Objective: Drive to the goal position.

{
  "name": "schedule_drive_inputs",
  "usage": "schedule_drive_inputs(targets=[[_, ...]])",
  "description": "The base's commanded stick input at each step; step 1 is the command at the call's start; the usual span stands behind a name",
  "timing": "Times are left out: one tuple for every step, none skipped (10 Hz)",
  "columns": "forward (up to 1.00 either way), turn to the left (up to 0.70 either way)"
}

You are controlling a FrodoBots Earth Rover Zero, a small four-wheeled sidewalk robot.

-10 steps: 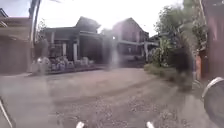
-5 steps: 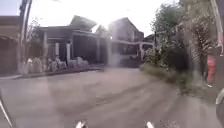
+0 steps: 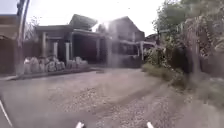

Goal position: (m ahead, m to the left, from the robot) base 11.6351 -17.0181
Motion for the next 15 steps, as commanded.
schedule_drive_inputs(targets=[[0.7, 0.0], [0.7, 0.0], [0.7, 0.0], [0.7, 0.0], [0.7, 0.0], [0.7, 0.0], [0.7, 0.0], [0.7, 0.0], [0.7, 0.0], [0.7, 0.0], [0.7, 0.0], [0.7, -0.06], [0.7, -0.17], [0.7, -0.28], [0.7, -0.28]])
